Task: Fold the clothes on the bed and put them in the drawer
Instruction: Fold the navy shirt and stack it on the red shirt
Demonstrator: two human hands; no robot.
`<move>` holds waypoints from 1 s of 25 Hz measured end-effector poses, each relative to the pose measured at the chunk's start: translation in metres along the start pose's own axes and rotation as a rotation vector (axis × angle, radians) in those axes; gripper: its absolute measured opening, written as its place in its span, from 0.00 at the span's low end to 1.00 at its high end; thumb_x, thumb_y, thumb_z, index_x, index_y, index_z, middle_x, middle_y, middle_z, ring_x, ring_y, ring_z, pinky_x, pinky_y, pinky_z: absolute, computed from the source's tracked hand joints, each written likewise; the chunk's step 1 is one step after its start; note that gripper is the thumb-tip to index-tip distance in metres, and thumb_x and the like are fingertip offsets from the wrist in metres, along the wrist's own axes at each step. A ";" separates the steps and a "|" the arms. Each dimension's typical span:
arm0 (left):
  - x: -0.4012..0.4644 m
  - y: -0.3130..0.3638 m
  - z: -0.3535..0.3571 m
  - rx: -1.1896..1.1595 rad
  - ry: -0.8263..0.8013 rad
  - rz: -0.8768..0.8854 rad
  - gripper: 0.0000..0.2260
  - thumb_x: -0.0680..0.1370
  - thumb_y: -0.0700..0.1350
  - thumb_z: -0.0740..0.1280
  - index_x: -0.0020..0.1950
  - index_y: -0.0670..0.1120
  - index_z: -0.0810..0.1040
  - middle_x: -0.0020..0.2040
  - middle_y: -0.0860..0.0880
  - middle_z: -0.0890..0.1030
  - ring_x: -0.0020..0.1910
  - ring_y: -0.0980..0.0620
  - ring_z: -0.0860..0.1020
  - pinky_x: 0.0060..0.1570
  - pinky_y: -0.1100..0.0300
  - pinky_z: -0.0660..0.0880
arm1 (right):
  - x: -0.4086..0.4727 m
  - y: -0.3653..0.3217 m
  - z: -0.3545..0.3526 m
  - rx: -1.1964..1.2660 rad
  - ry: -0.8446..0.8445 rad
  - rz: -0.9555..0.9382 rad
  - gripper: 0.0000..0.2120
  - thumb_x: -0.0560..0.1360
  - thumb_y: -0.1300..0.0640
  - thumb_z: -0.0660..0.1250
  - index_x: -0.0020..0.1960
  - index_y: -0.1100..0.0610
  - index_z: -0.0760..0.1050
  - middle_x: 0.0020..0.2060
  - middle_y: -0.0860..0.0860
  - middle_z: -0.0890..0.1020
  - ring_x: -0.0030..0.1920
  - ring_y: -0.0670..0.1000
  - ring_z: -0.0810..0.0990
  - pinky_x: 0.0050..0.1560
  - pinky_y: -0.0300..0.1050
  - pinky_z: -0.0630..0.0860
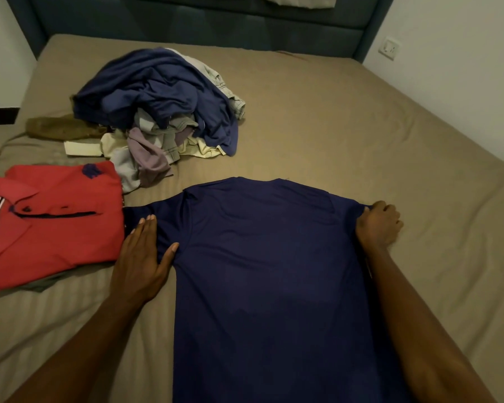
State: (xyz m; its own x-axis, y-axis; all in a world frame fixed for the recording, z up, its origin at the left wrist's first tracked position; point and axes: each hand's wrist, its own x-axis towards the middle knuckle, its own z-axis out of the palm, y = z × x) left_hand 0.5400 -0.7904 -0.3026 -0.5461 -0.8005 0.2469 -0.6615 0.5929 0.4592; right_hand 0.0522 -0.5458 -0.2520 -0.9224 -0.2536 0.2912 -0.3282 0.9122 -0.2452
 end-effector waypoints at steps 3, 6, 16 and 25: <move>0.001 0.000 0.001 0.018 0.002 0.005 0.38 0.82 0.67 0.50 0.84 0.43 0.54 0.83 0.45 0.59 0.82 0.49 0.56 0.80 0.49 0.56 | -0.015 -0.013 0.019 -0.007 -0.268 -0.124 0.33 0.84 0.36 0.51 0.79 0.58 0.62 0.79 0.63 0.62 0.79 0.64 0.59 0.76 0.64 0.55; 0.000 -0.002 0.000 0.052 0.002 -0.004 0.39 0.82 0.68 0.48 0.83 0.42 0.56 0.82 0.44 0.60 0.82 0.48 0.56 0.80 0.49 0.55 | -0.021 -0.036 0.014 0.012 -0.392 -0.051 0.39 0.83 0.33 0.46 0.83 0.59 0.52 0.82 0.64 0.50 0.82 0.64 0.47 0.79 0.64 0.45; -0.064 0.009 -0.029 -0.303 0.205 -0.110 0.22 0.83 0.41 0.59 0.77 0.39 0.68 0.75 0.41 0.73 0.74 0.45 0.72 0.72 0.55 0.69 | -0.300 -0.253 -0.017 0.479 -0.588 -1.012 0.26 0.82 0.47 0.63 0.77 0.55 0.68 0.83 0.53 0.56 0.82 0.52 0.54 0.78 0.52 0.55; -0.156 0.018 -0.052 -0.447 0.253 -0.315 0.24 0.78 0.34 0.65 0.74 0.46 0.72 0.70 0.51 0.78 0.67 0.54 0.78 0.65 0.64 0.72 | -0.367 -0.248 -0.021 0.175 -0.240 -1.150 0.22 0.84 0.43 0.54 0.72 0.51 0.74 0.82 0.59 0.59 0.82 0.58 0.56 0.79 0.60 0.58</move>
State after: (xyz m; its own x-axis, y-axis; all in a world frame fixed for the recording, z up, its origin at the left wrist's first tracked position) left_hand 0.6398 -0.6592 -0.2885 -0.1833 -0.9601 0.2113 -0.4615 0.2738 0.8438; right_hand 0.4763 -0.6720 -0.2785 -0.0762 -0.9661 0.2466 -0.9950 0.0577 -0.0815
